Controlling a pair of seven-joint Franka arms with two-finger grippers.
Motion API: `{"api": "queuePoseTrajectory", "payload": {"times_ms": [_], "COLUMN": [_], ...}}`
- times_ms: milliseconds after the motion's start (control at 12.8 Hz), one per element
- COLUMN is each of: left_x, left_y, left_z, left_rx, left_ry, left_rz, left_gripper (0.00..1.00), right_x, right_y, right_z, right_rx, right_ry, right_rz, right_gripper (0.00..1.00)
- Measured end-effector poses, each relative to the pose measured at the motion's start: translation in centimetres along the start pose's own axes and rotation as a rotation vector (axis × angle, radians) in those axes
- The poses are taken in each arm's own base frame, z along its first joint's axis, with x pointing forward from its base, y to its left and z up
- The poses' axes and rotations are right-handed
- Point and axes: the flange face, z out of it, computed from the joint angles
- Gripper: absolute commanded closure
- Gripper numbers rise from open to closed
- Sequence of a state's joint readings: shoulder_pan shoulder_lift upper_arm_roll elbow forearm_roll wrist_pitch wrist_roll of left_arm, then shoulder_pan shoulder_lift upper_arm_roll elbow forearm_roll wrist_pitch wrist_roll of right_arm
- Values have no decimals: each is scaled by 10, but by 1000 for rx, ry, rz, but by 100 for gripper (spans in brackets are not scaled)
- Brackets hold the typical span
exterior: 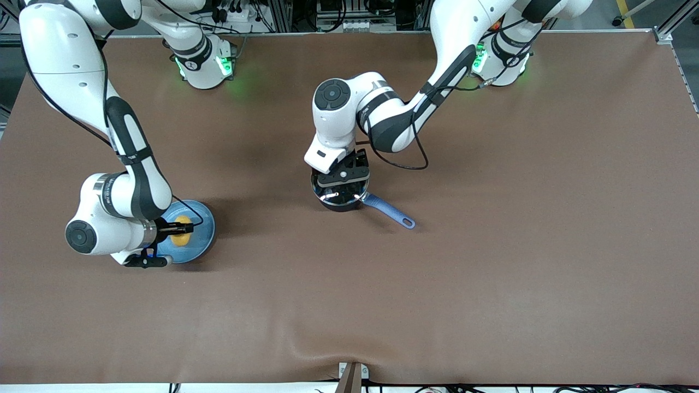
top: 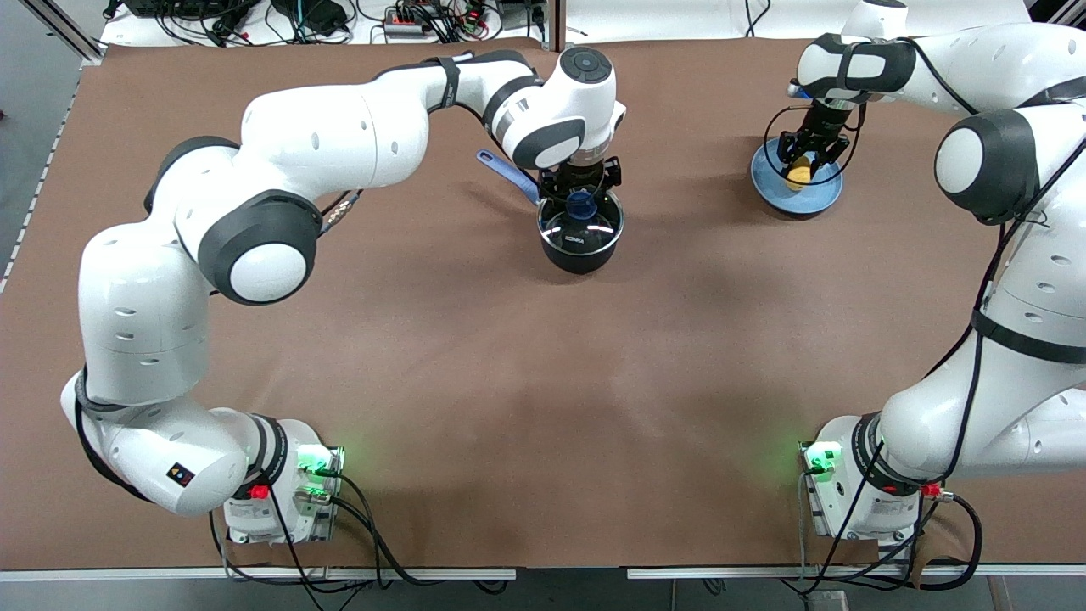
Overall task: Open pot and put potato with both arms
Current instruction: 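Grasp the lid knob with the left gripper while the right gripper grasps the potato, then lift the lid with the left gripper while the right gripper carries the potato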
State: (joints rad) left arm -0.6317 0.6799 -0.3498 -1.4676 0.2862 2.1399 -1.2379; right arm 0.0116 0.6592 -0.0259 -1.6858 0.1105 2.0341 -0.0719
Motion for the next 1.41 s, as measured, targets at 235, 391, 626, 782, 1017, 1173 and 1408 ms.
{"api": "queuePoseTrajectory", "payload": {"times_ms": [235, 391, 626, 782, 1017, 1173, 1408], "left_x": [-10, -10, -10, -10, -10, -9, -9], "left_y": [5, 5, 5, 5, 4, 3, 3], "left_z": [0, 1, 1, 6, 11, 12, 11], "left_rx": [0, 1, 2, 6, 13, 15, 14], "left_ry": [-1, -1, -1, -5, -9, -10, -9], "left_rz": [-11, -42, -76, -117, -136, -141, -152], "left_gripper": [0, 0, 0, 1, 28, 60, 100], "right_x": [4, 6, 2, -3, -9, -15, -21], "right_y": [-3, -9, -43, -79, -127, -152, -174], "right_z": [-11, -36, -72, -85, -96, -102, -108], "right_rx": [0, 1, -1, 6, 42, 60, 100], "right_ry": [23, 50, 93, 114, 135, 144, 149], "right_rz": [-5, -17, -69, -113, -153, -145, -121], "right_gripper": [85, 85, 85, 85, 93, 95, 100]}}
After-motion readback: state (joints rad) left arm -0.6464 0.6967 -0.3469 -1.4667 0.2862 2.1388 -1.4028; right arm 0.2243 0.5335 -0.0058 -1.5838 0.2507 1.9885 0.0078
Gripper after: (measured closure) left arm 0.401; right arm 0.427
